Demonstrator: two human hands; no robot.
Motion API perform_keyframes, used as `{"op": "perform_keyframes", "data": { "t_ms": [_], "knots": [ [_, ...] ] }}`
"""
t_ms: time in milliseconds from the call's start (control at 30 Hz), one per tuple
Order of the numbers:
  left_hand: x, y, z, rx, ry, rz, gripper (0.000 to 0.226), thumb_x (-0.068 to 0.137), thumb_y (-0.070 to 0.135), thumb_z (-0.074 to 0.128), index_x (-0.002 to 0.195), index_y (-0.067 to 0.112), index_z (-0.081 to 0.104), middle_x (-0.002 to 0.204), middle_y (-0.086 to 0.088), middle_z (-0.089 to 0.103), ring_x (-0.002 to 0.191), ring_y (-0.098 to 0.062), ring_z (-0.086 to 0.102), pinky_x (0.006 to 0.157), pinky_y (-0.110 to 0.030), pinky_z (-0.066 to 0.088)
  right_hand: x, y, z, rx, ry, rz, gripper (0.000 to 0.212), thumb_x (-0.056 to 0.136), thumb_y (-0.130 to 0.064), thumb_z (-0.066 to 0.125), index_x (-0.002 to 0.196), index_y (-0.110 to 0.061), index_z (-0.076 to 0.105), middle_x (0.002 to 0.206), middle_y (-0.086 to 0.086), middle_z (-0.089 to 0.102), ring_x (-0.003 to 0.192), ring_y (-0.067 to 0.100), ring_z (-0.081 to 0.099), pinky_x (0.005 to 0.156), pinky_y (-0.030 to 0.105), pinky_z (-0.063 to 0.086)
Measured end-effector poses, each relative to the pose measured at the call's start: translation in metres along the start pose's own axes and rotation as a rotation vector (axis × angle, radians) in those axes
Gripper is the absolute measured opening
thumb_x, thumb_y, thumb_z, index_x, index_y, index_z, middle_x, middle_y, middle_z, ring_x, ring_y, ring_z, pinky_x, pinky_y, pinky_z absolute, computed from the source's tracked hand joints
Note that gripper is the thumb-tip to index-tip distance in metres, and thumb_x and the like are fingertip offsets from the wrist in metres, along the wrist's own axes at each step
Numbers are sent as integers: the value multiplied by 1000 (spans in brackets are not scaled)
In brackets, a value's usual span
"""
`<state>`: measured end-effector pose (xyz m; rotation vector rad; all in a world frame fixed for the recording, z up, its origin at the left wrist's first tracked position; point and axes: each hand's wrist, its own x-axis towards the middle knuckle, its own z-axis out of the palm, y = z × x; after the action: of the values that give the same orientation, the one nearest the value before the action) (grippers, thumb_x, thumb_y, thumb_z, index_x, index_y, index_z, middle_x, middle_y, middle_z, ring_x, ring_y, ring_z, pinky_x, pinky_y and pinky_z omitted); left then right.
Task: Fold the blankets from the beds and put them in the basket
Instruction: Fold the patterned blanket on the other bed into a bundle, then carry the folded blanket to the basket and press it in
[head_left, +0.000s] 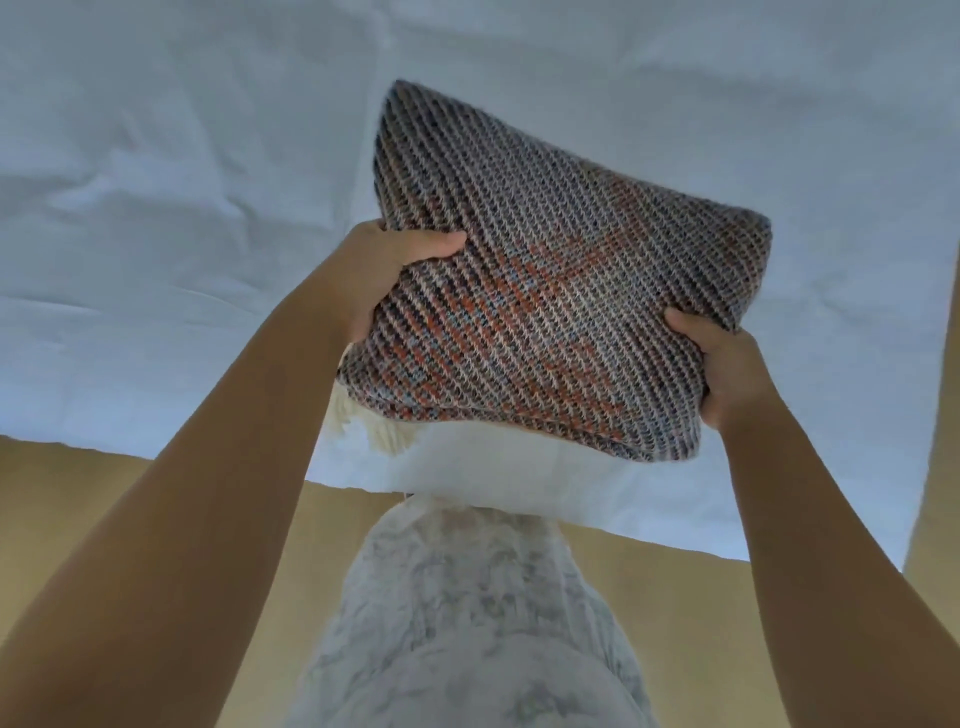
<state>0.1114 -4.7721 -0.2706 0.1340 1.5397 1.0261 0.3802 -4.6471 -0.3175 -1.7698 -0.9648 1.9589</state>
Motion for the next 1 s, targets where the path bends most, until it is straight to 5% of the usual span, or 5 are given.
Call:
{"op": "perform_keyframes", "data": {
  "t_ms": [233,367,567,733,1000],
  "knots": [
    [-55,11,14,-100,-82,22,29,78,22,61,106,15,60,97,-3,73,82,-18,73,70,-32,53,-65,-29,-11,17,41,-130,45,78,-17,72,120,-10,57,113,8,68,101,27,66,87,43,53],
    [-93,4,24,-122,-163,85,17,86,19,50,99,13,59,80,1,76,72,-14,73,72,-34,48,-126,-17,-35,105,83,-170,35,80,-17,70,113,-12,59,109,8,69,96,25,68,80,40,54],
    [-139,-18,55,-69,-293,66,16,85,18,52,98,12,59,76,-3,75,66,-17,72,71,-36,47,-214,35,-74,289,123,-219,43,77,-15,67,118,-10,57,109,9,69,96,24,69,75,35,55],
    [-181,-47,105,73,-415,32,15,92,18,45,98,11,57,72,-4,75,62,-18,72,70,-37,45,-291,100,-124,419,322,-265,49,74,-13,71,121,-10,57,111,12,69,100,30,66,88,44,52],
    [-278,-126,231,336,-688,-19,21,81,19,57,100,12,58,75,-6,75,64,-20,73,71,-37,46,-431,209,-228,647,586,-365,26,83,-2,61,108,-11,62,92,6,74,78,22,72,61,30,59]
  ]
}}
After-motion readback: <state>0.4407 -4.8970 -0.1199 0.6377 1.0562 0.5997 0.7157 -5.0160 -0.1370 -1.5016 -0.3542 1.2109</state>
